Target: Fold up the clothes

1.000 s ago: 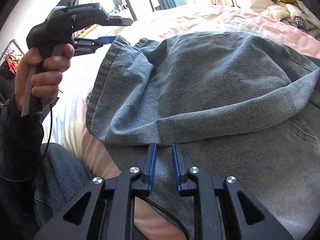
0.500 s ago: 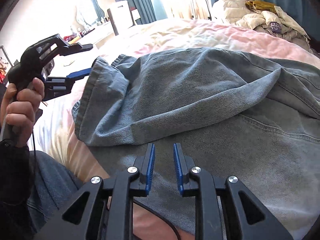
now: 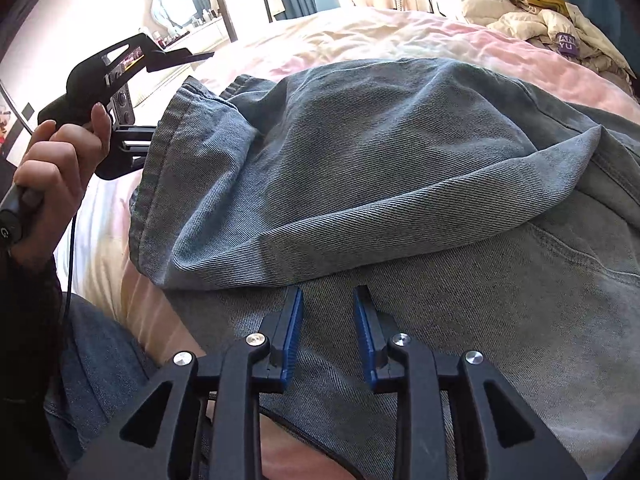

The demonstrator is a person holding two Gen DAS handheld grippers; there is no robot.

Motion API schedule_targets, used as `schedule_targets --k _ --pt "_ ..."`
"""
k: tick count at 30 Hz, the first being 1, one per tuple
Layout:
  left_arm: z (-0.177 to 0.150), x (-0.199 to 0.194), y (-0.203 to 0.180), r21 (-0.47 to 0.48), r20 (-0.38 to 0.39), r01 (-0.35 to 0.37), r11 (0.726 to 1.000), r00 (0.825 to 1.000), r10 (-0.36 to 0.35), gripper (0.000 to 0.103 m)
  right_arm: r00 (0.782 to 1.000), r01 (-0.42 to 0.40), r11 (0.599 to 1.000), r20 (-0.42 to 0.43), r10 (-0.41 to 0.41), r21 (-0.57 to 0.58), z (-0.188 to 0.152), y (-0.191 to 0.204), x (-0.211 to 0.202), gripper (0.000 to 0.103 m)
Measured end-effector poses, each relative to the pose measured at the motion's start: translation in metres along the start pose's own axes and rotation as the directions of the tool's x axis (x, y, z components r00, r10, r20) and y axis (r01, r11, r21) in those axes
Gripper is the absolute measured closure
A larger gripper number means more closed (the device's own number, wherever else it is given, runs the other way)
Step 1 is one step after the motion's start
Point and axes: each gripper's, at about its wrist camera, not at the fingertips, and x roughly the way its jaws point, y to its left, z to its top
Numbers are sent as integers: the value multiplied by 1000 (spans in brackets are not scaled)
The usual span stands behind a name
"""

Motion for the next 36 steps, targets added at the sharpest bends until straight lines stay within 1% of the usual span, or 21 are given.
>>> schedule_targets --k 3,4,5,6,8,9,10,12,14,16,20,21,23,25,26,28,30,31,34,35,36 --pt "4 7 -1 17 -18 -8 1000 1000 8 54 1000 -13 1000 24 12 20 0 -6 -4 77" --pt "5 7 -1 27 -9 -19 999 1000 19 58 999 -17 1000 33 16 26 -1 -9 -5 77" --pt "6 6 -2 42 6 -33 999 999 33 66 999 -22 999 41 20 33 -1 -11 -7 77" --pt "8 7 -2 52 24 -53 997 998 52 70 998 -26 999 50 24 40 -1 -13 -8 77" --pt "8 9 -3 61 54 -109 992 993 106 89 997 -36 998 68 32 53 -1 -17 -11 76" --pt "8 8 -6 69 78 -142 987 988 137 93 996 -41 997 77 36 60 -1 -20 -13 76" --pt "7 6 -13 92 105 -167 982 982 158 95 996 -46 997 85 40 66 -2 -22 -14 76" --pt "4 0 -30 134 156 -203 970 971 182 95 994 -55 995 103 47 79 -2 -26 -17 76" --pt "1 -6 -56 195 198 -197 961 967 158 95 991 -66 994 121 55 91 -2 -31 -20 76" --pt "1 -10 -90 262 241 -200 944 961 137 95 988 -69 992 145 54 101 0 -37 -23 76" --pt "17 -13 -171 400 326 -242 884 939 109 95 982 -86 988 176 63 130 3 -52 -28 75" --pt "24 -10 -191 425 336 -241 872 937 95 95 981 -98 985 179 73 140 4 -56 -28 75" --pt "38 -1 -227 462 343 -259 848 934 99 96 979 -119 980 183 90 157 6 -63 -28 75" --pt "51 9 -255 488 333 -263 832 938 102 96 977 -133 977 185 101 168 10 -65 -25 75" --pt "57 15 -267 495 335 -277 823 935 113 96 977 -140 975 186 107 174 11 -67 -23 75" --pt "71 24 -287 501 356 -312 807 925 136 96 975 -155 970 189 119 186 15 -69 -20 75" --pt "88 27 -300 494 380 -328 805 914 139 96 973 -170 965 186 134 199 17 -70 -14 75" --pt "98 27 -305 484 394 -333 809 909 139 96 973 -178 962 184 141 206 18 -70 -11 75" --pt "132 23 -306 441 411 -327 836 901 136 96 970 -202 953 178 163 226 21 -71 -1 75" --pt "141 24 -302 436 418 -341 833 896 149 96 969 -210 950 177 171 233 22 -71 2 75" --pt "148 28 -297 433 425 -370 822 888 176 96 968 -218 946 175 178 240 23 -72 5 75"
